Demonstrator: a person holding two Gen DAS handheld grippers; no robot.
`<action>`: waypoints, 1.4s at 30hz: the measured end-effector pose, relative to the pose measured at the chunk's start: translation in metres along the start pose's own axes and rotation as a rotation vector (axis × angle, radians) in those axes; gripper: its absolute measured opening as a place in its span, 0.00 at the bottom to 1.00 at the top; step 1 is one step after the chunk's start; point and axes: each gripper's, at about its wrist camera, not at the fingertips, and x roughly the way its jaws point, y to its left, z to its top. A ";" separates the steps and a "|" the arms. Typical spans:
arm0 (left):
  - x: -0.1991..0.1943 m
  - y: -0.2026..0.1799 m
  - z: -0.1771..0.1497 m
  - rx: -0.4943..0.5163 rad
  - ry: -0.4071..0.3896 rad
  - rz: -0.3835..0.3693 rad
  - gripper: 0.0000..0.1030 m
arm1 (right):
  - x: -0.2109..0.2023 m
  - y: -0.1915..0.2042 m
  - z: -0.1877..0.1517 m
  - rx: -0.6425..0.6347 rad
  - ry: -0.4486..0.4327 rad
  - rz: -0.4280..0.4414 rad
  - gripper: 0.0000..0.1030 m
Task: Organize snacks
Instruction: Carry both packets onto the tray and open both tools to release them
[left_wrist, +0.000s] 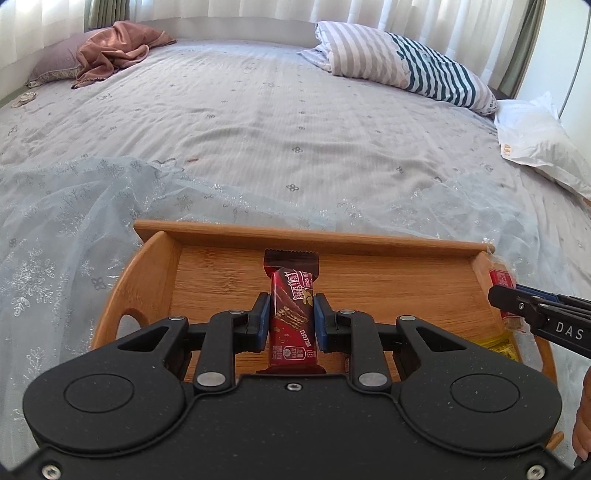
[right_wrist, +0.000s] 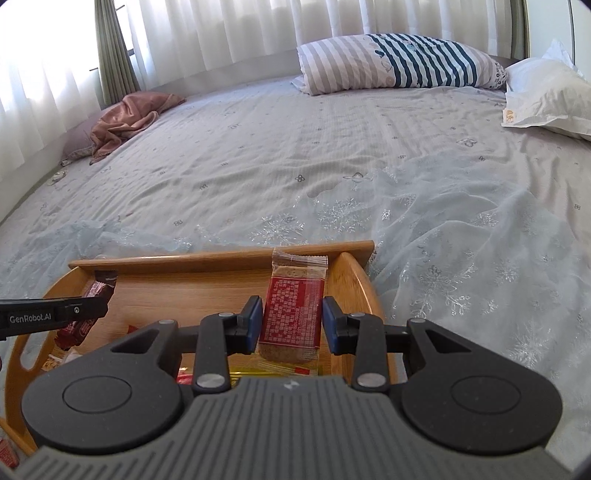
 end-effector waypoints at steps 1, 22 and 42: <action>0.003 0.000 -0.001 0.001 0.003 -0.001 0.22 | 0.003 0.000 0.000 0.001 0.004 -0.003 0.38; 0.019 -0.010 -0.008 0.057 -0.007 0.017 0.34 | 0.023 -0.007 -0.009 0.016 0.035 0.000 0.33; -0.050 -0.015 -0.039 0.128 -0.068 0.018 0.84 | -0.029 0.007 -0.028 -0.022 -0.035 0.051 0.62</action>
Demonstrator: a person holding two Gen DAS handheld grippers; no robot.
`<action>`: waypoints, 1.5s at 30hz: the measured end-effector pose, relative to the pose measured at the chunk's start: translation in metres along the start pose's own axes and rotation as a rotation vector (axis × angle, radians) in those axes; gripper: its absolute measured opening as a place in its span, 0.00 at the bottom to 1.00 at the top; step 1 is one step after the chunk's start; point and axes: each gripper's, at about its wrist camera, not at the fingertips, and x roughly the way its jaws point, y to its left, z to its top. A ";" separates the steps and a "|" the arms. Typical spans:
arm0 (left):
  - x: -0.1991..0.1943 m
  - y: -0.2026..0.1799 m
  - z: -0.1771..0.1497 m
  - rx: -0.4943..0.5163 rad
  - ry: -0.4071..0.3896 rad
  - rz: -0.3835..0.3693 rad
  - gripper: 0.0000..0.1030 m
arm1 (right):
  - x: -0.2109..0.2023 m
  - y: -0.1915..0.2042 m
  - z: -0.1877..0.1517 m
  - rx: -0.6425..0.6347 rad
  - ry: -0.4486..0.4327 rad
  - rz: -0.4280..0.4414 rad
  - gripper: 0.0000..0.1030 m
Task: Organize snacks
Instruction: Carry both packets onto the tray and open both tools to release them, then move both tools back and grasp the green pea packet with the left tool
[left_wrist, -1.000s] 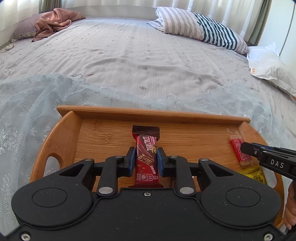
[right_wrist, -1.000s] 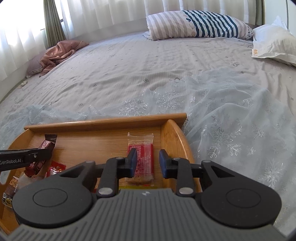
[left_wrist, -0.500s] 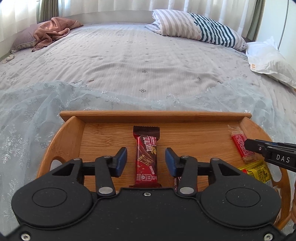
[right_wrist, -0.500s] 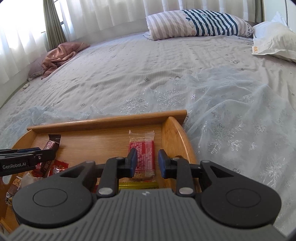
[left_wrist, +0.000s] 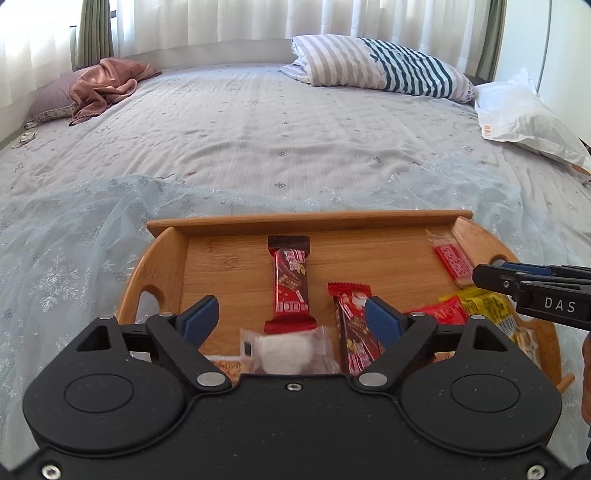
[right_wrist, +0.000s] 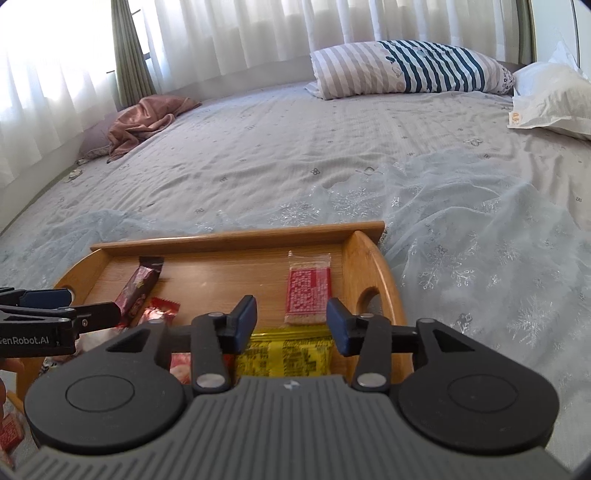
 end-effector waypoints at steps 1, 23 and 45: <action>-0.005 0.000 -0.002 0.001 -0.003 -0.001 0.84 | -0.003 0.002 -0.002 -0.004 -0.005 0.005 0.63; -0.097 -0.002 -0.077 0.027 -0.012 -0.054 0.92 | -0.081 0.041 -0.052 -0.117 -0.077 0.078 0.82; -0.127 -0.022 -0.153 0.062 0.061 -0.167 0.66 | -0.113 0.058 -0.119 -0.238 -0.045 0.088 0.83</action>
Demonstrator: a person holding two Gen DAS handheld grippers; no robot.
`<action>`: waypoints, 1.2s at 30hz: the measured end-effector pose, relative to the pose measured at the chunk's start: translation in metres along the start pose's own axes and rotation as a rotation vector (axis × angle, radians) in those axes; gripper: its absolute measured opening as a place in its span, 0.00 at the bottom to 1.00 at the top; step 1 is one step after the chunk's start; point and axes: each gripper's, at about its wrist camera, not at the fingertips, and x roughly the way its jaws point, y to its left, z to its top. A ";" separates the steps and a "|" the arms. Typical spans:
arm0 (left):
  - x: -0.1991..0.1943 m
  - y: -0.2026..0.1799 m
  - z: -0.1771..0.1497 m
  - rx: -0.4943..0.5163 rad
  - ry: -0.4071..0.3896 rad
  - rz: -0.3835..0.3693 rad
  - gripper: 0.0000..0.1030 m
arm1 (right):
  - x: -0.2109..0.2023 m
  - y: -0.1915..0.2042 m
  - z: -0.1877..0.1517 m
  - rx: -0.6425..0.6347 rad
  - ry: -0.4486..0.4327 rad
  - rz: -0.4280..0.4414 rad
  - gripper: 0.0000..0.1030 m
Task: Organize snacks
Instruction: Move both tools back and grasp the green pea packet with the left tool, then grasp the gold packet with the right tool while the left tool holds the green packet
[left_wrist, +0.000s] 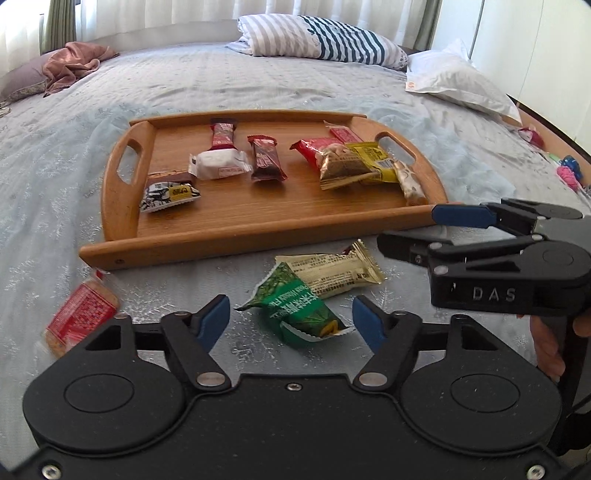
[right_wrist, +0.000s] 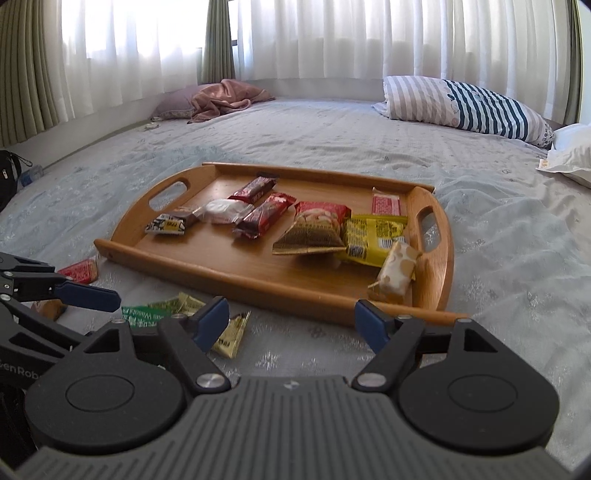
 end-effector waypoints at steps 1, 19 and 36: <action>0.002 -0.001 0.001 0.001 -0.002 0.000 0.64 | 0.000 0.000 -0.002 0.001 0.003 0.001 0.83; 0.003 0.012 0.005 -0.022 -0.005 -0.005 0.27 | 0.012 0.016 -0.012 -0.047 0.034 0.026 0.84; 0.003 0.035 0.018 -0.062 -0.038 0.051 0.27 | 0.040 0.055 -0.010 -0.107 0.062 0.046 0.93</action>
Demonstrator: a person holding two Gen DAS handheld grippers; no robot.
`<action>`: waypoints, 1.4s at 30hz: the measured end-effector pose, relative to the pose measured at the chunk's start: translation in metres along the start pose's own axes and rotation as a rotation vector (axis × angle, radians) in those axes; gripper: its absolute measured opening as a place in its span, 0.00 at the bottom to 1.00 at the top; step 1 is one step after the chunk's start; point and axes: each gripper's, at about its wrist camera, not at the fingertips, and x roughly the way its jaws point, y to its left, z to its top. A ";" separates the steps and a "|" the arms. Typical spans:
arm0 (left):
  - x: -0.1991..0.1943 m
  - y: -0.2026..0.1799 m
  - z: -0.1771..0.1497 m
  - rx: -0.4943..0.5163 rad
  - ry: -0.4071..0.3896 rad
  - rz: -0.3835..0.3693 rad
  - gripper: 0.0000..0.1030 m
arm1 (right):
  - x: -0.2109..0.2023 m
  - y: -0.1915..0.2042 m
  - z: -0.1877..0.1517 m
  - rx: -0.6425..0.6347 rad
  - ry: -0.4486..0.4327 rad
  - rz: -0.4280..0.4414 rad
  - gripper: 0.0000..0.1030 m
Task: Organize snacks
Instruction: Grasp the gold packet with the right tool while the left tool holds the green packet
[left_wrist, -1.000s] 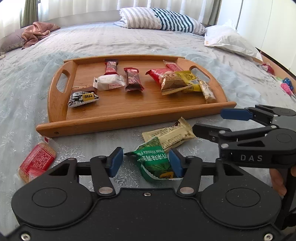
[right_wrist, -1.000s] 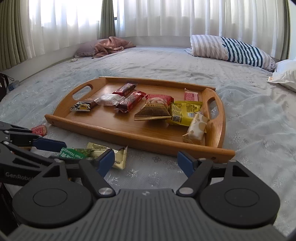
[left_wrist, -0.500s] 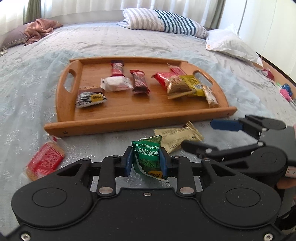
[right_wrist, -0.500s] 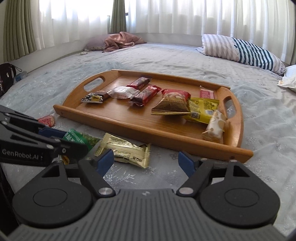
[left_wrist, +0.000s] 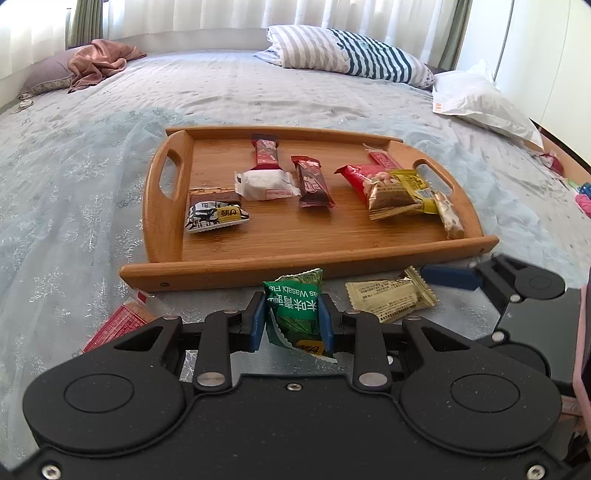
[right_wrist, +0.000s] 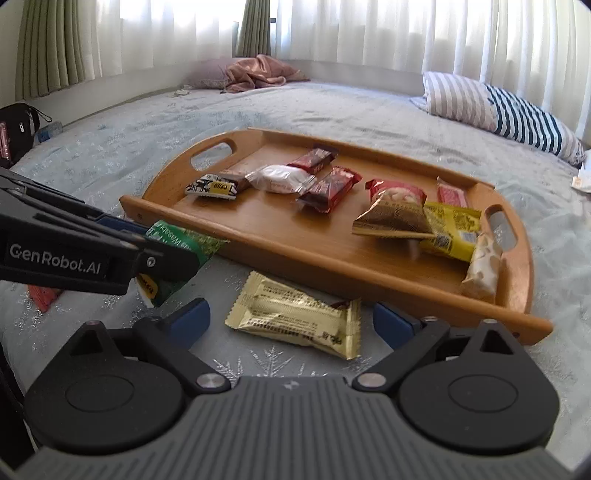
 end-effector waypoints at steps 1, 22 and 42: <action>0.000 0.001 0.000 0.000 -0.001 0.001 0.27 | 0.001 0.000 0.000 0.007 0.008 0.013 0.90; 0.004 -0.001 0.009 -0.035 -0.013 -0.026 0.27 | -0.027 -0.004 0.001 0.050 -0.047 -0.022 0.61; 0.002 -0.003 0.068 -0.024 -0.117 0.006 0.27 | -0.035 -0.043 0.041 0.141 -0.118 -0.143 0.62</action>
